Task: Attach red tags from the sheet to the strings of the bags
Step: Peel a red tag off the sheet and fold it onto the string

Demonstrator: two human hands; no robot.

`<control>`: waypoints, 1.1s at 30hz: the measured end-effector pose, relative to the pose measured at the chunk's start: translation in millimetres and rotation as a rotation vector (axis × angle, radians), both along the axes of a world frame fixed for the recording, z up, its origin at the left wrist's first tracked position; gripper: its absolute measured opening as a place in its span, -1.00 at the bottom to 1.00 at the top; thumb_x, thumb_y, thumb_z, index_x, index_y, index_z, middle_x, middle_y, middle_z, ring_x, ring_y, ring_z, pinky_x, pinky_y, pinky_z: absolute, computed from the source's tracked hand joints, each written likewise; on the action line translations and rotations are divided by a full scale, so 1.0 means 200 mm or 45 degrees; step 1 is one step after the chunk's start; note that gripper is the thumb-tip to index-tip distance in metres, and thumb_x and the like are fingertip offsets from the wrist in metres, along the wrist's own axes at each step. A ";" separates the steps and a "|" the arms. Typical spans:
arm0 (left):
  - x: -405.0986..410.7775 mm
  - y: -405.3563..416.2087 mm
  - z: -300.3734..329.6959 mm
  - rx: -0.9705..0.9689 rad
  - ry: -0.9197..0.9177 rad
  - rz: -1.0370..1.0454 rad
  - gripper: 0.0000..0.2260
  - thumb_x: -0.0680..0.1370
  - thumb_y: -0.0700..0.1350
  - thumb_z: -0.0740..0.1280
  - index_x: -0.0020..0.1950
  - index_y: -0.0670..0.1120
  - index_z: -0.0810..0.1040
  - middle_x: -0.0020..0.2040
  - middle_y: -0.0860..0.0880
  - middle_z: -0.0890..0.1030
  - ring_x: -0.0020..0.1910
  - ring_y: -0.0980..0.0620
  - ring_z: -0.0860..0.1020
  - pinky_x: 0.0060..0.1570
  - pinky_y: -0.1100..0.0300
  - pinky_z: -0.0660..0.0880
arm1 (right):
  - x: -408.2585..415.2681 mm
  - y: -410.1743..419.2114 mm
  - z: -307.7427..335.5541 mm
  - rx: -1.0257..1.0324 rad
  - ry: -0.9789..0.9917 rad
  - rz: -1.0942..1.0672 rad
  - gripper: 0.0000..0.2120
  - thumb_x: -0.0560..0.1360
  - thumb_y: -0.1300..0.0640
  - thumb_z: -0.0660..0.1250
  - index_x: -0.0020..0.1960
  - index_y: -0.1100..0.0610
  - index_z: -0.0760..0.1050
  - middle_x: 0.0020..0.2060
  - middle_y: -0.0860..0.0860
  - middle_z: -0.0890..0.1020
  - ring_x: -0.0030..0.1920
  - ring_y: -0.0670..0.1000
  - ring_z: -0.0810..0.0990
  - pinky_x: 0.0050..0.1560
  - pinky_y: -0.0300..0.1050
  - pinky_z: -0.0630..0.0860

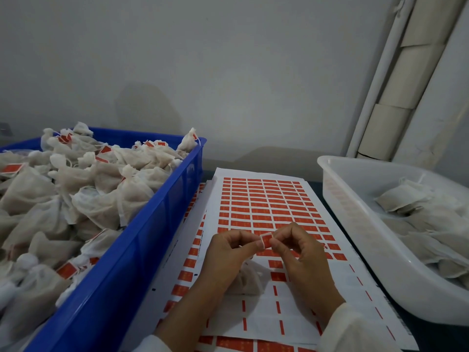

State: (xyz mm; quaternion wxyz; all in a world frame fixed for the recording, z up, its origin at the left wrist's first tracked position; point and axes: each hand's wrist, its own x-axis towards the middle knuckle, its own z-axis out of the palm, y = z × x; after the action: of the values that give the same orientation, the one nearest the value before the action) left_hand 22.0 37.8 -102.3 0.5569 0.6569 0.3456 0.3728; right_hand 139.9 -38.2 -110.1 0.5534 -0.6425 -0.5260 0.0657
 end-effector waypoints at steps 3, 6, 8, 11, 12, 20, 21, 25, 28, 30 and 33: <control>0.00 0.00 0.00 -0.021 -0.014 0.002 -0.94 0.48 -0.11 0.37 -0.16 0.04 0.60 -0.20 0.13 0.63 -0.20 0.12 0.58 -0.27 0.49 0.43 | 0.00 0.00 0.00 0.011 0.008 -0.003 -0.92 0.47 0.11 0.30 -0.19 -0.03 0.47 -0.25 -0.21 0.58 -0.14 -0.22 0.56 -0.10 -0.49 0.46; 0.00 0.00 0.00 -0.035 -0.024 0.001 -0.96 0.48 -0.10 0.37 -0.15 0.02 0.60 -0.20 0.13 0.63 -0.20 0.13 0.57 -0.27 0.49 0.42 | 0.00 0.00 0.00 0.013 0.009 -0.005 -0.94 0.46 0.11 0.31 -0.18 -0.03 0.47 -0.25 -0.20 0.59 -0.13 -0.22 0.57 -0.10 -0.49 0.46; 0.00 0.00 0.00 -0.026 -0.031 -0.010 -0.97 0.48 -0.10 0.38 -0.16 0.03 0.60 -0.20 0.13 0.63 -0.20 0.13 0.57 -0.28 0.51 0.43 | 0.00 0.00 0.00 0.013 0.008 -0.013 -0.94 0.47 0.11 0.31 -0.17 -0.01 0.47 -0.24 -0.20 0.59 -0.12 -0.23 0.56 -0.10 -0.50 0.45; 0.01 0.00 -0.01 0.050 0.007 -0.045 -0.96 0.46 -0.09 0.40 -0.18 0.06 0.59 -0.20 0.12 0.62 -0.19 0.11 0.57 -0.28 0.50 0.46 | 0.00 0.00 0.00 0.008 0.007 -0.010 -0.92 0.48 0.14 0.31 -0.18 -0.01 0.47 -0.25 -0.19 0.58 -0.13 -0.23 0.56 -0.10 -0.50 0.46; 0.01 -0.01 -0.01 0.073 0.029 -0.049 -0.96 0.46 -0.08 0.41 -0.17 0.05 0.59 -0.19 0.10 0.62 -0.19 0.10 0.57 -0.29 0.50 0.46 | 0.00 0.00 0.01 0.011 0.006 -0.009 -0.90 0.48 0.15 0.32 -0.19 -0.01 0.47 -0.26 -0.19 0.58 -0.13 -0.22 0.56 -0.10 -0.49 0.46; 0.01 0.00 -0.02 0.097 0.078 -0.026 -0.92 0.46 -0.05 0.41 -0.23 0.08 0.59 -0.26 0.17 0.61 -0.28 0.18 0.57 -0.38 0.55 0.41 | -0.01 -0.01 0.01 0.030 -0.007 0.003 -0.86 0.47 0.17 0.33 -0.20 -0.04 0.47 -0.27 -0.21 0.57 -0.12 -0.22 0.56 -0.10 -0.49 0.46; 0.01 0.00 -0.02 0.091 0.078 -0.024 -0.92 0.46 -0.05 0.41 -0.24 0.09 0.59 -0.27 0.17 0.61 -0.30 0.20 0.57 -0.39 0.55 0.41 | -0.01 -0.01 0.01 0.035 -0.012 0.006 -0.86 0.47 0.17 0.33 -0.21 -0.05 0.47 -0.28 -0.21 0.57 -0.12 -0.21 0.56 -0.10 -0.49 0.46; 0.01 0.00 -0.03 0.084 0.089 -0.004 -0.90 0.46 -0.05 0.40 -0.26 0.09 0.58 -0.30 0.20 0.59 -0.31 0.23 0.56 -0.42 0.57 0.38 | -0.01 0.00 0.01 0.047 -0.043 0.011 -0.82 0.45 0.20 0.35 -0.21 -0.07 0.47 -0.30 -0.22 0.58 -0.13 -0.19 0.57 -0.11 -0.48 0.47; 0.01 0.00 -0.03 0.098 0.099 0.009 -0.90 0.46 -0.05 0.40 -0.26 0.09 0.58 -0.29 0.20 0.59 -0.29 0.20 0.55 -0.43 0.56 0.38 | -0.01 0.00 0.01 0.049 -0.037 0.012 -0.82 0.45 0.20 0.36 -0.21 -0.07 0.47 -0.31 -0.23 0.57 -0.13 -0.18 0.58 -0.11 -0.46 0.48; 0.01 0.00 -0.03 0.103 0.104 0.013 -0.91 0.46 -0.05 0.40 -0.25 0.08 0.58 -0.28 0.21 0.59 -0.26 0.19 0.56 -0.41 0.55 0.38 | -0.01 0.00 0.00 0.051 -0.035 0.013 -0.83 0.45 0.20 0.36 -0.21 -0.06 0.48 -0.30 -0.21 0.58 -0.14 -0.17 0.58 -0.11 -0.45 0.49; 0.02 0.00 -0.03 0.100 0.096 0.013 -0.90 0.46 -0.05 0.40 -0.25 0.08 0.58 -0.29 0.21 0.59 -0.27 0.19 0.56 -0.42 0.57 0.38 | 0.00 0.00 0.00 0.050 -0.026 0.016 -0.86 0.45 0.18 0.36 -0.20 -0.04 0.49 -0.29 -0.18 0.58 -0.14 -0.16 0.58 -0.12 -0.44 0.50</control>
State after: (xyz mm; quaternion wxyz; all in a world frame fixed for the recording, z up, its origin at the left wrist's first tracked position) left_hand 25.1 38.0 -108.7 0.5154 0.6900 0.3548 0.3638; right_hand 138.9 -38.2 -109.5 0.5600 -0.6289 -0.5368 0.0521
